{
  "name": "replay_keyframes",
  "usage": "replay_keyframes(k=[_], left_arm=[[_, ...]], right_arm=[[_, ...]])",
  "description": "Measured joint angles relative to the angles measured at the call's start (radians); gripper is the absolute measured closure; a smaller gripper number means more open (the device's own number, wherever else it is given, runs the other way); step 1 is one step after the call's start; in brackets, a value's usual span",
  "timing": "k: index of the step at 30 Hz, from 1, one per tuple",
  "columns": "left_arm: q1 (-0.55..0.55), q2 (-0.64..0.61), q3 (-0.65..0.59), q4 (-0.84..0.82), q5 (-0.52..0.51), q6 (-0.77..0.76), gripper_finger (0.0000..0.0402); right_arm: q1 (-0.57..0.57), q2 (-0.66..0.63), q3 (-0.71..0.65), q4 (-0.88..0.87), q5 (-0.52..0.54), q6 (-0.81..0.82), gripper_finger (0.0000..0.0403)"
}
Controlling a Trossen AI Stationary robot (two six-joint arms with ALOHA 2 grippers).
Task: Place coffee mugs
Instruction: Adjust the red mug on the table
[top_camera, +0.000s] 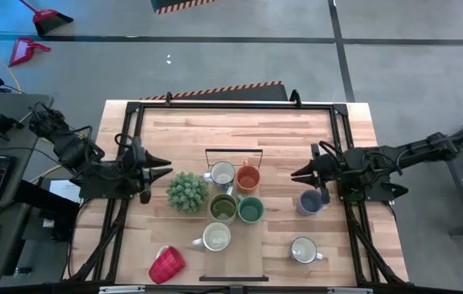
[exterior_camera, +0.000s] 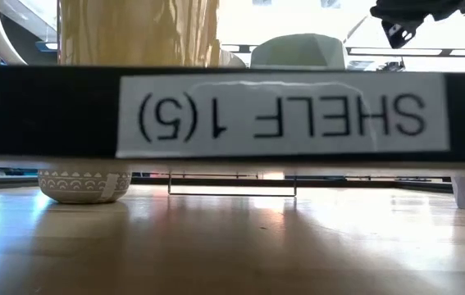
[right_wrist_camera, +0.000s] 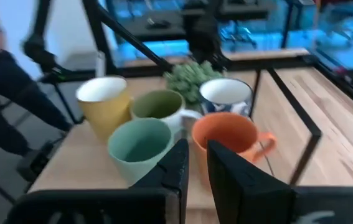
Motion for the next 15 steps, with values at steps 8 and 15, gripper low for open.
replay_keyframes(k=[8, 15], left_arm=[[0.084, 0.040, -0.066, 0.267, 0.168, 0.196, 0.0314], [0.203, 0.033, -0.259, 0.531, 0.337, 0.227, 0.0314]], right_arm=[[-0.144, -0.119, -0.140, 0.159, -0.258, -0.033, 0.0360], [-0.274, -0.118, -0.140, 0.160, -0.386, -0.104, 0.0360]])
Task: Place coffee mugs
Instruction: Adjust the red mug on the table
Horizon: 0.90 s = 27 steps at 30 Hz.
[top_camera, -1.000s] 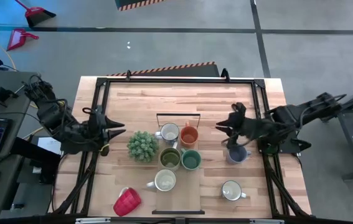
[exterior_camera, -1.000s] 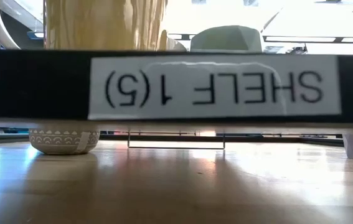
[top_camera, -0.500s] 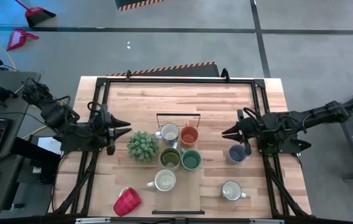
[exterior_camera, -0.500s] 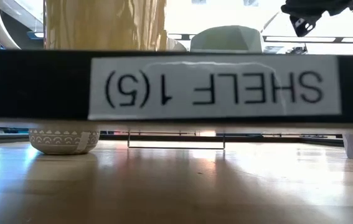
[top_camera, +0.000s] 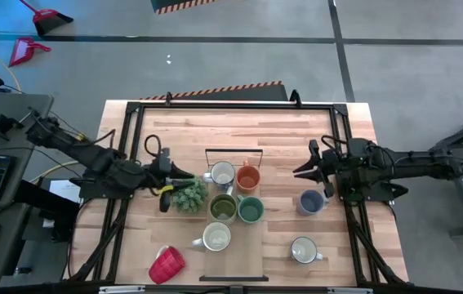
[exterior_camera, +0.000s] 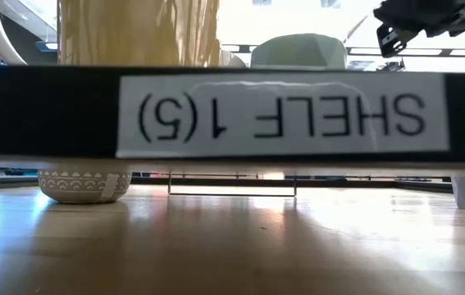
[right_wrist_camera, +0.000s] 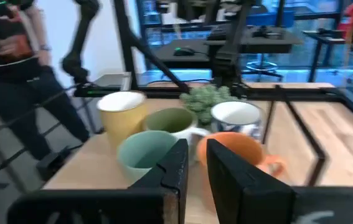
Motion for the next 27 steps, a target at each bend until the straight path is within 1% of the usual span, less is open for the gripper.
replay_keyframes(k=[3, 5, 7, 10, 12, 14, 17, 20, 21, 22, 24, 27], left_arm=[[0.053, 0.001, -0.059, 0.129, 0.088, 0.034, 0.0314], [0.078, 0.001, -0.067, 0.187, 0.150, 0.058, 0.0314], [0.097, -0.001, -0.063, 0.195, 0.187, 0.049, 0.0314], [0.111, 0.000, -0.063, 0.165, 0.234, -0.031, 0.0314], [0.116, 0.000, -0.063, 0.156, 0.254, -0.067, 0.0314], [0.116, 0.006, -0.063, 0.157, 0.256, -0.059, 0.0314], [0.115, 0.009, -0.063, 0.157, 0.256, 0.015, 0.0314], [0.114, 0.009, -0.063, 0.178, 0.256, 0.119, 0.0314], [0.114, 0.009, -0.063, 0.189, 0.257, 0.123, 0.0314], [0.114, 0.009, -0.063, 0.203, 0.260, 0.106, 0.0314], [0.116, 0.002, -0.063, 0.195, 0.307, 0.011, 0.0314], [0.121, -0.020, -0.059, 0.068, 0.402, -0.140, 0.0314]], right_arm=[[-0.046, 0.000, 0.000, 0.001, -0.003, 0.000, 0.0360], [-0.066, 0.000, 0.000, 0.001, -0.004, 0.000, 0.0360], [-0.080, 0.000, 0.000, 0.000, -0.004, 0.000, 0.0360], [-0.089, 0.000, 0.000, 0.000, -0.002, 0.000, 0.0360], [-0.090, 0.000, 0.000, 0.000, 0.005, 0.001, 0.0360], [-0.090, 0.000, 0.000, 0.000, 0.012, 0.001, 0.0360], [-0.090, 0.000, 0.000, 0.000, 0.039, 0.000, 0.0360], [-0.090, -0.001, 0.000, -0.001, 0.089, 0.000, 0.0360], [-0.090, -0.001, 0.001, -0.001, 0.107, 0.000, 0.0360], [-0.090, -0.001, 0.001, -0.001, 0.129, 0.000, 0.0360], [-0.090, -0.001, 0.001, -0.001, 0.167, 0.000, 0.0360], [-0.090, -0.001, 0.001, -0.001, 0.195, 0.012, 0.0360]])
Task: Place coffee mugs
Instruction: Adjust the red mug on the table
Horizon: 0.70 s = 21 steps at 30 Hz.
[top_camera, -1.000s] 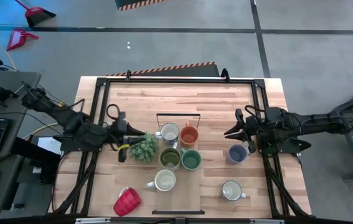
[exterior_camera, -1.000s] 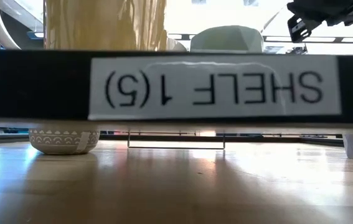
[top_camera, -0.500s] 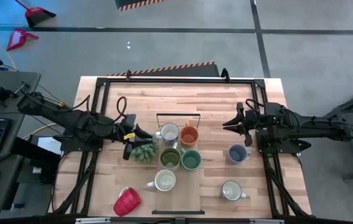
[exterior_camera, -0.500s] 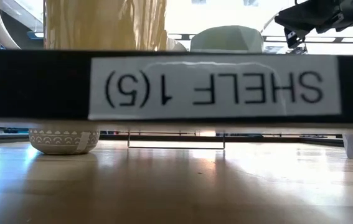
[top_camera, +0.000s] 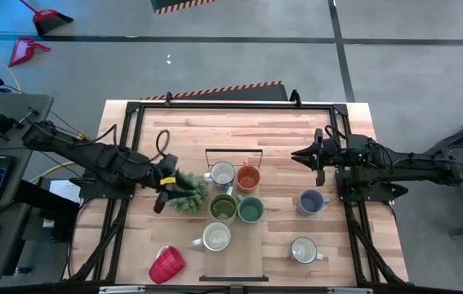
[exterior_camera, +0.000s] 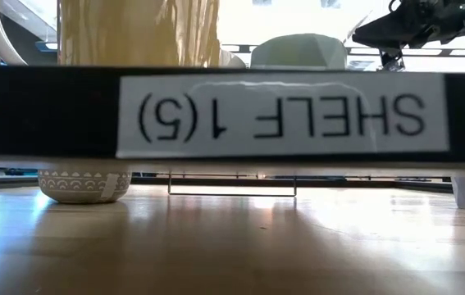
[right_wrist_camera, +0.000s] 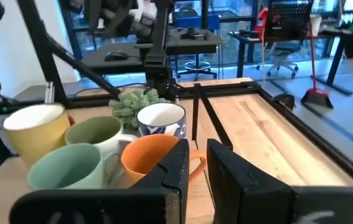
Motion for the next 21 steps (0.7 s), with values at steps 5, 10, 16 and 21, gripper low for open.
replay_keyframes(k=[5, 10, 16, 21], left_arm=[[-0.002, -0.026, 0.066, -0.342, 0.115, -0.170, 0.0314], [-0.011, -0.033, 0.130, -0.461, 0.246, -0.256, 0.0314], [-0.069, 0.020, 0.137, -0.487, 0.372, -0.346, 0.0304], [-0.118, 0.110, 0.137, -0.494, 0.451, -0.378, 0.0269]], right_arm=[[0.000, 0.000, 0.000, 0.000, 0.001, 0.097, 0.0360], [0.000, 0.000, 0.000, 0.000, 0.002, 0.169, 0.0360], [0.000, 0.000, 0.000, -0.038, 0.065, 0.191, 0.0360], [0.000, 0.000, 0.000, -0.076, 0.075, 0.255, 0.0360]])
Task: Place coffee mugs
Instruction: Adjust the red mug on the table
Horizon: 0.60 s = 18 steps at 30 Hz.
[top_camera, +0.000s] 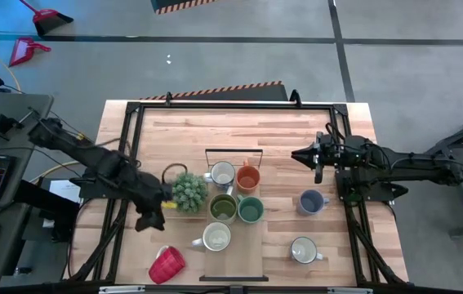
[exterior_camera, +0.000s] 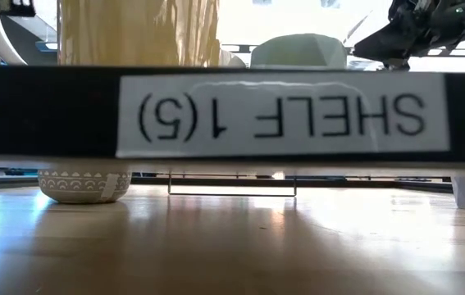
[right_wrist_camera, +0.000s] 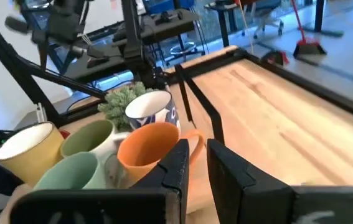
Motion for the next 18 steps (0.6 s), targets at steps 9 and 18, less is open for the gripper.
replay_keyframes(k=[9, 18], left_arm=[[-0.073, 0.203, -0.001, 0.071, 0.000, -0.040, 0.0208], [-0.167, 0.362, -0.001, 0.320, 0.008, -0.163, 0.0213]], right_arm=[[0.000, 0.000, 0.000, -0.049, -0.026, 0.022, 0.0360], [0.000, -0.001, 0.000, -0.144, -0.058, 0.023, 0.0360]])
